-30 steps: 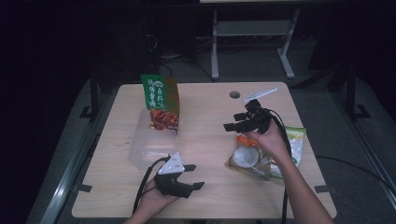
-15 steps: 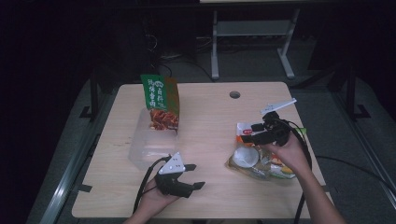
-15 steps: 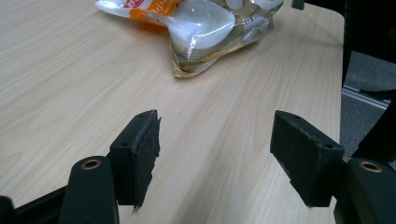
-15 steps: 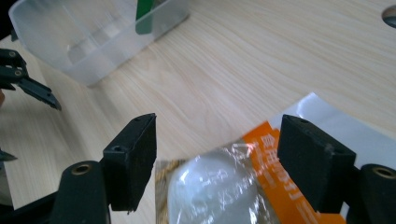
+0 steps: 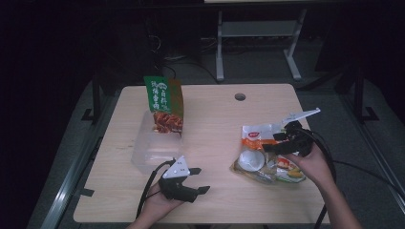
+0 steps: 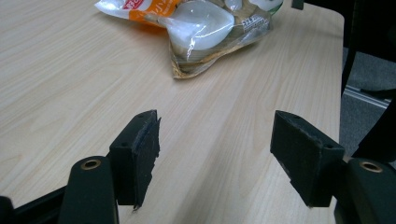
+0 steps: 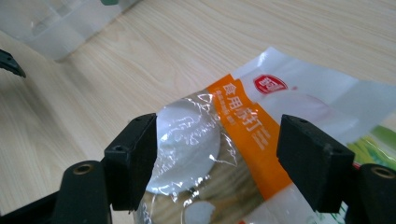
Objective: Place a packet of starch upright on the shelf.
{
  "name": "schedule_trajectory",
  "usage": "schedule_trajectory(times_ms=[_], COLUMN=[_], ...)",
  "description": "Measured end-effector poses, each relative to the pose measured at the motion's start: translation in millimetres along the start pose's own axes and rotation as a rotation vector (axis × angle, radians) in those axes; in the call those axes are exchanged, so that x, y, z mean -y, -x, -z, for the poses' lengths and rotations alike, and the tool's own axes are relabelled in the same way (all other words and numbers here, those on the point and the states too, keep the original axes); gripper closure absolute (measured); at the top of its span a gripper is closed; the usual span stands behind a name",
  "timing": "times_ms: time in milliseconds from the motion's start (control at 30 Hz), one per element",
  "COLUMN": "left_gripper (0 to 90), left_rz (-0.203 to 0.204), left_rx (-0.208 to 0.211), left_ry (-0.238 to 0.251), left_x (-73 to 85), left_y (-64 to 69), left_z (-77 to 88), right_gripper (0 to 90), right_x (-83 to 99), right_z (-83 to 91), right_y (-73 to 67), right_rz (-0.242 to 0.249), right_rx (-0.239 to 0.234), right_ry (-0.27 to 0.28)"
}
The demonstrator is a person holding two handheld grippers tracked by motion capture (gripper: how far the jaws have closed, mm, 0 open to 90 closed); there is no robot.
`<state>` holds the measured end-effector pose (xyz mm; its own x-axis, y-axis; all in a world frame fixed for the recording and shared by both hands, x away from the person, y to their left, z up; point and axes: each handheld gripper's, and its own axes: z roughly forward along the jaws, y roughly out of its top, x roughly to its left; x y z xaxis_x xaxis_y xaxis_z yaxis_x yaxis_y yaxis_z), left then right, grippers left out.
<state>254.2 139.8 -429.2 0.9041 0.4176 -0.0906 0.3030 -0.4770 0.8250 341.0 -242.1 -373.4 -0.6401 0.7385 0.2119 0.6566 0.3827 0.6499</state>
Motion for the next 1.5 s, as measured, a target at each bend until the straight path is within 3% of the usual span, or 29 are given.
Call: schedule_trajectory(times_ms=[433,567,700,1033,1167,1500], left_gripper=[32.0,31.9,31.9,31.9,31.9,31.6], left_rz=[0.011,0.010,0.012,0.013,0.018,0.017], left_rx=[0.012,0.011,0.009,0.009,0.007,0.010], left_ry=[-0.006,-0.005,-0.003,-0.006,-0.003,-0.003], left_x=[0.5,0.8,0.7,0.7,0.8,0.6], left_y=[2.2,2.5,1.7,0.8,0.6,0.8], left_z=[-5.5,-5.9,-5.6,-5.8,-5.4,-6.4], right_gripper=[31.3,34.3,39.8,60.8,62.1,66.1], right_x=[22.3,25.5,23.5,16.3,15.9,12.8], right_z=[-0.1,-7.2,-15.9,-21.2,-20.3,-24.4], right_y=[22.6,29.3,31.1,34.9,33.8,33.1], right_rz=[-0.060,-0.080,-0.078,-0.080,-0.066,-0.076], right_rx=[0.063,0.048,0.025,0.074,0.083,0.032], right_ry=[-0.031,-0.030,-0.037,-0.012,0.001,0.000])
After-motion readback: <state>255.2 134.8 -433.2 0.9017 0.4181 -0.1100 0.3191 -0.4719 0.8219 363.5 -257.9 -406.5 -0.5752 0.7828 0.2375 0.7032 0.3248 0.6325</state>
